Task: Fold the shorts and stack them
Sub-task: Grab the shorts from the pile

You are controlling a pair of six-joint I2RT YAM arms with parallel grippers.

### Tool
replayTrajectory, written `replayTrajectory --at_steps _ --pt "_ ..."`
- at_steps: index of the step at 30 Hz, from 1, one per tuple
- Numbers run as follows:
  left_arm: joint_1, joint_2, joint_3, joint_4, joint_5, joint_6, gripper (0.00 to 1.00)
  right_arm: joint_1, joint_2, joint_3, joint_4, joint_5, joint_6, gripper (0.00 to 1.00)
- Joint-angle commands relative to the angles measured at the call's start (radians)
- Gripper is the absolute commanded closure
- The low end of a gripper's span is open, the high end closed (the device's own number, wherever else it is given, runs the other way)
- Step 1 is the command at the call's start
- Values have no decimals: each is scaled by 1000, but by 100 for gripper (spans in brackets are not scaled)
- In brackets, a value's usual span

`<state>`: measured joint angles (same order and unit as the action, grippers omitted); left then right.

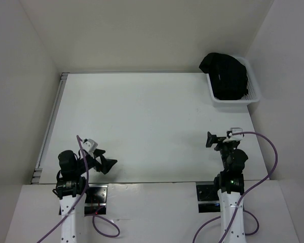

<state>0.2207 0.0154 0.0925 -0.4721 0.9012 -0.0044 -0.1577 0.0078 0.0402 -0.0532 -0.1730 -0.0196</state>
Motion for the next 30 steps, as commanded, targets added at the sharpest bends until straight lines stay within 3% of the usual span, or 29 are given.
replayTrajectory --at_steps 1,5,8,10,11,13,14,15,16,18,19,21,23,24,28,29,30 --pt "-4 -22 13 15 21 4 0 -6 -11 -42 52 1 -6 2" --pt "-4 -22 13 24 33 4 0 -6 -11 -42 52 1 -6 2" --pt "-4 -22 13 45 117 4 0 -6 -11 -42 52 1 -6 2" --pt "-4 -22 0 75 157 4 0 -6 -11 -16 52 -119 -81 2" --pt "-4 -22 -10 107 172 4 0 -6 -11 -16 79 -231 -244 0" --pt "-4 -22 -22 201 159 4 0 -6 -11 -5 158 -443 -374 2" --pt "-4 -22 -31 246 145 4 0 -6 -11 -5 150 -545 -499 0" --pt "-4 -22 -31 289 121 4 0 -6 -11 36 -72 -698 -964 0" --pt "-4 -22 -22 376 111 4 0 6 -11 53 -323 -720 -1800 0" --pt "-4 -22 -22 479 111 4 0 23 -11 -39 -84 -671 -1825 1" --pt "-4 -22 -22 528 102 4 0 23 -11 -40 -41 -634 -1947 2" --pt "-14 4 6 615 81 4 0 23 -11 -26 75 -683 -1881 2" --pt "-23 29 59 645 47 4 0 33 -11 -13 306 -753 -1690 2" --pt "-23 78 79 658 -5 4 0 33 9 18 322 -770 -1639 2" --pt "-44 332 248 597 -119 4 0 82 307 257 276 -696 -1584 2" --pt "-44 397 300 560 -128 4 0 96 507 405 291 -584 -1466 2" --pt "-61 535 358 520 -140 4 0 115 609 496 291 -497 -1377 2"
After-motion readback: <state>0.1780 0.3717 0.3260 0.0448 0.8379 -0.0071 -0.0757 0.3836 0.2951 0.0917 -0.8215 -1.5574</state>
